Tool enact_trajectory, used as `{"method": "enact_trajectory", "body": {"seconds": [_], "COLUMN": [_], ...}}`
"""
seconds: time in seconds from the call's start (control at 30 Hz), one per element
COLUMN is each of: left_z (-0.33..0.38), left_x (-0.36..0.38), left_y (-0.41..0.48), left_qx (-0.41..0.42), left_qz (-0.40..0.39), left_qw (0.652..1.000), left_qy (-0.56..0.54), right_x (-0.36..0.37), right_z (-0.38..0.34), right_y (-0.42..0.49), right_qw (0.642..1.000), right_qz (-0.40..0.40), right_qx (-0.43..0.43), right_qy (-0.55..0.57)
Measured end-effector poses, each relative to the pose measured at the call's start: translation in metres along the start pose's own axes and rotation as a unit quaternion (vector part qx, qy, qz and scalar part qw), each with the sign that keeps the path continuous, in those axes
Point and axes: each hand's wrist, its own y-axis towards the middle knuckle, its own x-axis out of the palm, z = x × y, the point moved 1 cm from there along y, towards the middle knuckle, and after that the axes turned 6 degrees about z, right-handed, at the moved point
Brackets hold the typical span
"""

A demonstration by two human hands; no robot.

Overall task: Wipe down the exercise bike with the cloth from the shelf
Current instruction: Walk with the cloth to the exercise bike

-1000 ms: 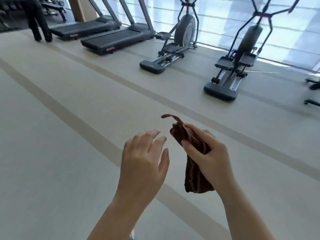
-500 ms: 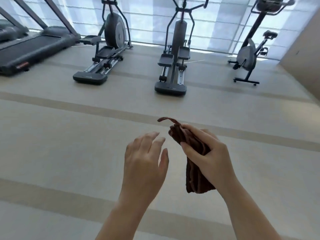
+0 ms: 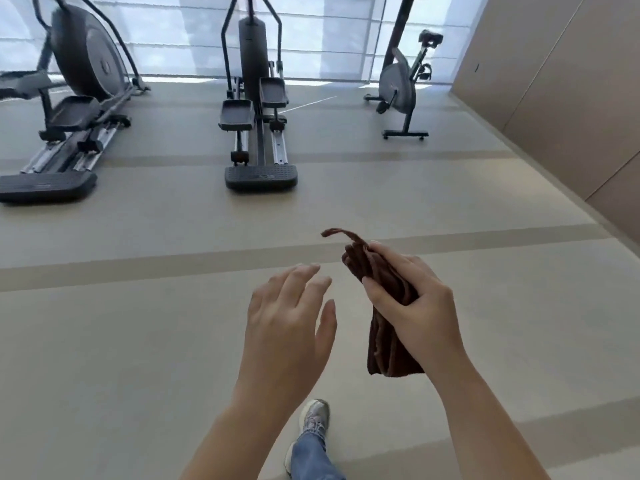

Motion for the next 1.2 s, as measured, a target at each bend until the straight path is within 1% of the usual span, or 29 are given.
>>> {"method": "enact_trajectory", "body": {"seconds": [0.13, 0.23, 0.37, 0.53, 0.7, 0.83, 0.93, 1.07, 1.2], "left_z": [-0.015, -0.019, -0.024, -0.038, -0.069, -0.104, -0.135, -0.179, -0.205], "left_x": [0.052, 0.086, 0.125, 0.174, 0.239, 0.287, 0.316, 0.348, 0.388], "left_y": [0.070, 0.127, 0.191, 0.247, 0.315, 0.381, 0.441, 0.534, 0.617], "left_qx": [0.042, 0.066, 0.067, 0.076, 0.082, 0.082, 0.075, 0.066, 0.064], "left_qz": [-0.042, -0.066, -0.074, -0.090, -0.102, -0.114, -0.105, -0.081, -0.070], "left_qw": [0.998, 0.996, 0.995, 0.992, 0.990, 0.988, 0.988, 0.991, 0.992], "left_qy": [-0.006, -0.010, -0.025, -0.047, -0.059, -0.070, -0.082, -0.084, -0.078], "right_x": [0.001, -0.001, -0.005, -0.005, 0.006, 0.033, 0.059, 0.094, 0.114], "right_z": [0.030, 0.043, 0.061, 0.088, 0.127, 0.152, 0.159, 0.160, 0.172], "right_y": [0.072, 0.128, 0.193, 0.256, 0.326, 0.406, 0.483, 0.593, 0.683], "right_qw": [0.999, 0.999, 0.996, 0.993, 0.989, 0.988, 0.989, 0.991, 0.990], "right_qz": [0.045, 0.053, 0.088, 0.110, 0.133, 0.132, 0.120, 0.099, 0.109], "right_qx": [0.009, 0.011, -0.006, 0.015, 0.052, 0.062, 0.056, 0.038, 0.009], "right_qy": [0.003, -0.005, -0.025, -0.035, -0.048, -0.057, -0.069, -0.079, -0.093]}}
